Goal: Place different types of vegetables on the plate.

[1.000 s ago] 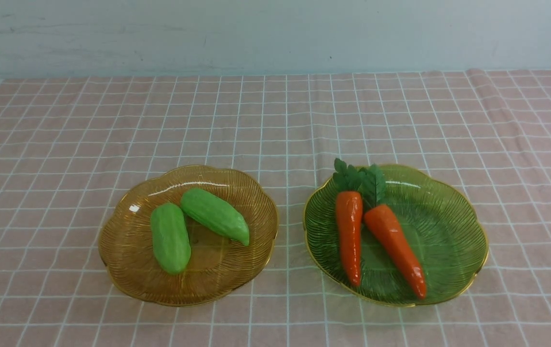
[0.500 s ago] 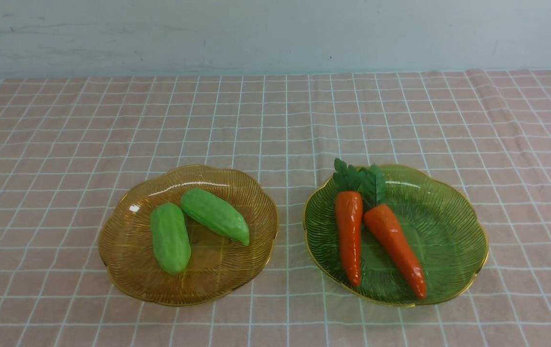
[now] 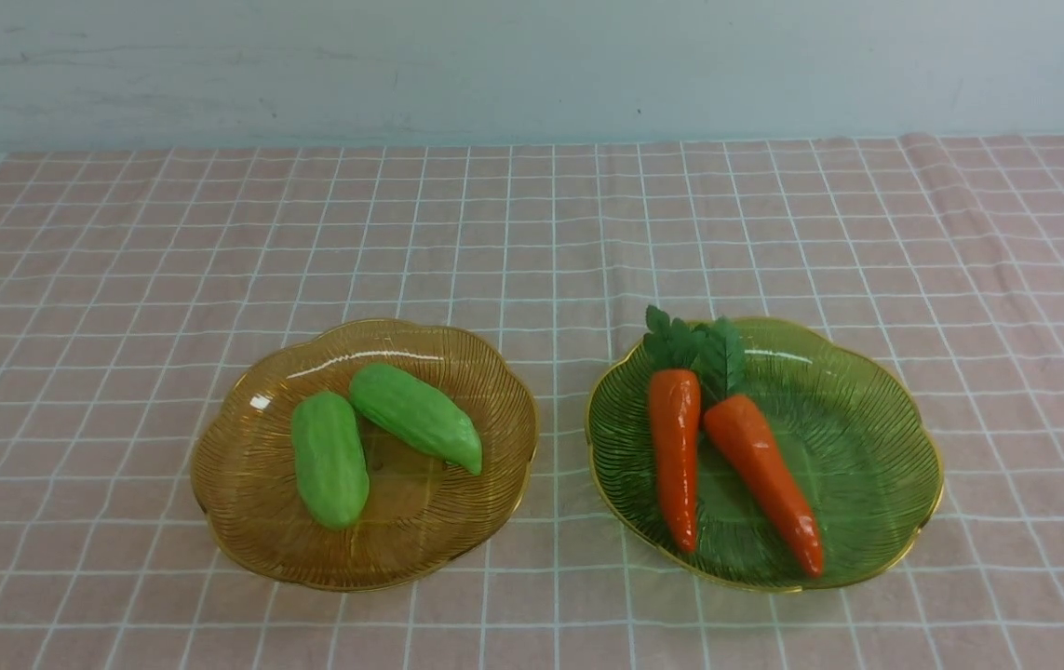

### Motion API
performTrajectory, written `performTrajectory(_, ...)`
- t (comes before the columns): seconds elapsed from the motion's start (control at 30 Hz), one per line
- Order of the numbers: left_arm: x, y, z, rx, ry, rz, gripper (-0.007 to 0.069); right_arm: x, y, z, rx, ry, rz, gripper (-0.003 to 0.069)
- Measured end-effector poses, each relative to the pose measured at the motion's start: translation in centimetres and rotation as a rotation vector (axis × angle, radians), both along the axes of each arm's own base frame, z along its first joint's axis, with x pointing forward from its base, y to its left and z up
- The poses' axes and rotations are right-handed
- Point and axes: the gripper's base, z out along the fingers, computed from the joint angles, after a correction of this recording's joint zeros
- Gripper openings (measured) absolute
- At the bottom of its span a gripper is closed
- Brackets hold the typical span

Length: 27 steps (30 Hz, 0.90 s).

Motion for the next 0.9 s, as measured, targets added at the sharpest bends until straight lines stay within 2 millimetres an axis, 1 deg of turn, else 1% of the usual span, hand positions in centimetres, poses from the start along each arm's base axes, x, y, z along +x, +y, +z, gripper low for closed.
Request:
performTrajectory(0.13,0.5,-0.9,-1.8,0.07,-0.11,-0.07,-0.0004,0.0,0.0,0.0,0.0,0.0,0.0,-0.0015)
performTrajectory(0.23,0.7,-1.7,-4.5,0.112,-0.203,-0.075,-0.0004,0.0,0.0,0.0,-0.001,0.0,0.0,-0.0015)
performTrajectory(0.33,1.2,-2.1,-7.5,0.135,-0.247,-0.026,-0.0004,0.0,0.0,0.0,-0.003,-0.001,-0.001,-0.0015)
performTrajectory(0.4,1.8,-2.2,-10.0,0.131,-0.236,0.028,-0.0004,0.0,0.0,0.0,-0.003,0.0,-0.001,-0.0015)
performTrajectory(0.6,2.7,-1.8,-14.5,0.162,-0.159,0.129,-0.0004,0.0,0.0,0.0,-0.003,0.0,-0.001,-0.0015)
performTrajectory(0.67,2.7,-1.8,-15.1,0.164,-0.141,0.133,-0.0004,0.0,0.0,0.0,-0.004,-0.001,-0.002,-0.0015)
performTrajectory(0.9,2.6,-1.8,-15.6,0.176,-0.091,0.127,-0.0004,0.0,0.0,0.0,-0.004,-0.001,-0.002,-0.0015)
